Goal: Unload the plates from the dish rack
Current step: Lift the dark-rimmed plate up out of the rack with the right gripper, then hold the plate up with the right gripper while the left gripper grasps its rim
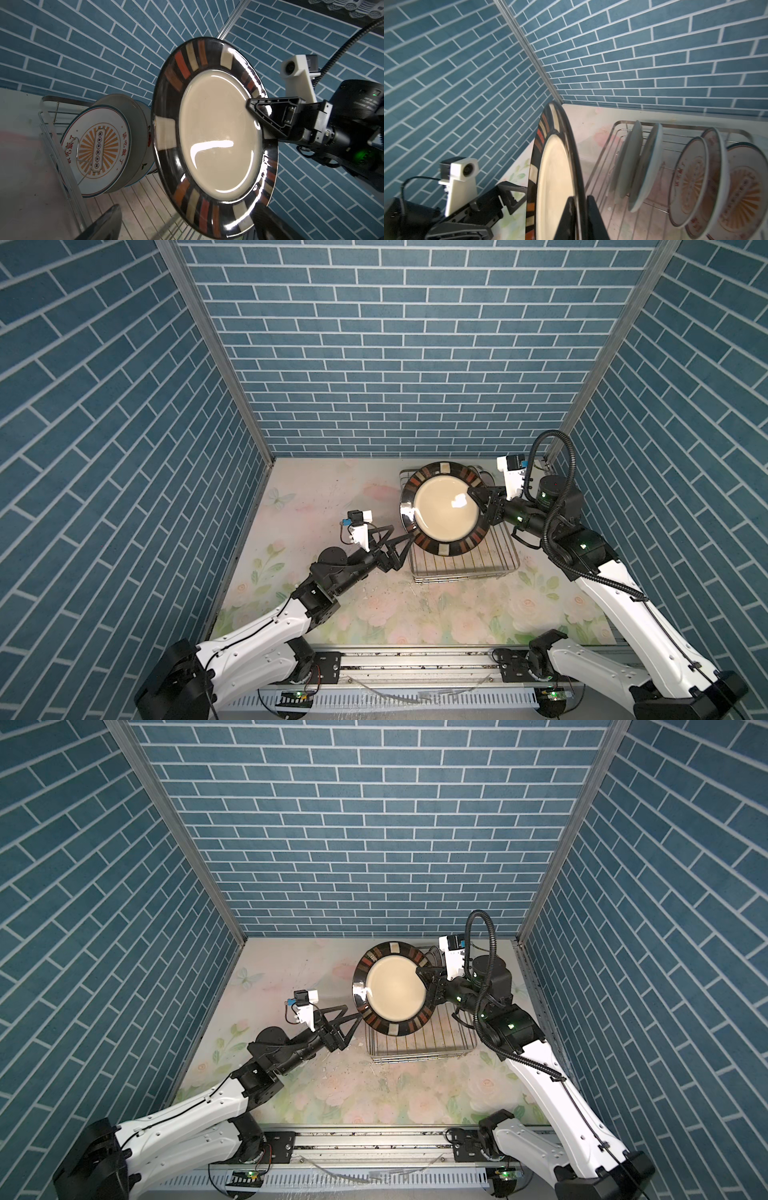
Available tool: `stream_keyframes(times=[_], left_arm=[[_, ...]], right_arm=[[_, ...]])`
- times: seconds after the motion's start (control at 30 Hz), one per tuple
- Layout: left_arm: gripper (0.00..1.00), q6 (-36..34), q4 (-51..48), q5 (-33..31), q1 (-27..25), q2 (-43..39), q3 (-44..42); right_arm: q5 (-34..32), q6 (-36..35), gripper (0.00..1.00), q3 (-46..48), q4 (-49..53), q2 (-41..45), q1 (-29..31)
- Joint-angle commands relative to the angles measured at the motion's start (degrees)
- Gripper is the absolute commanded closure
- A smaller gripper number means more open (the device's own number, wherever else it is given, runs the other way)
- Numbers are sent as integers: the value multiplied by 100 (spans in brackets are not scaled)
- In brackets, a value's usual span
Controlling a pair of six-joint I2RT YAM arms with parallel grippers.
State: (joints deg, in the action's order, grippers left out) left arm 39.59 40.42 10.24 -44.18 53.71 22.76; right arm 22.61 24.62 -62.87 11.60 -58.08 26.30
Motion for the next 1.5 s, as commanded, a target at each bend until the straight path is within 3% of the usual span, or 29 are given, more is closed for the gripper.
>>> stream_keyframes(times=[0.0, 0.17, 0.33, 0.5, 0.73, 0.87, 0.97, 1.07, 1.27, 1.47], left_arm=[[0, 339, 609, 243, -63, -249, -221], [10, 426, 23, -133, -68, -466, -121], [27, 681, 603, -130, -64, -324, -212], [31, 689, 247, -336, -86, -230, 9], [58, 813, 447, -255, -137, 357, 250], [58, 831, 518, -224, -213, 550, 316], [45, 827, 649, -153, -244, 663, 362], [41, 850, 696, -60, -240, 804, 468], [45, 1085, 1480, -21, -249, 1087, 364], [57, 1156, 1538, -75, -257, 1198, 389]], right_arm=[[772, 831, 100, 43, -1507, 78, -120], [855, 959, 100, 287, -1826, 157, -158], [1390, 1526, 100, 654, -2635, 113, -235], [1266, 1412, 100, 846, -2679, 279, -262], [1263, 1352, 100, 1014, -2726, 328, -258], [1193, 1268, 100, 1035, -2660, 358, -265], [1199, 1273, 100, 1075, -2686, 351, -260], [1193, 1297, 100, 1093, -2690, 350, -257], [1177, 1330, 100, 1119, -2677, 359, -264], [1130, 1335, 100, 1127, -2688, 251, -259]])
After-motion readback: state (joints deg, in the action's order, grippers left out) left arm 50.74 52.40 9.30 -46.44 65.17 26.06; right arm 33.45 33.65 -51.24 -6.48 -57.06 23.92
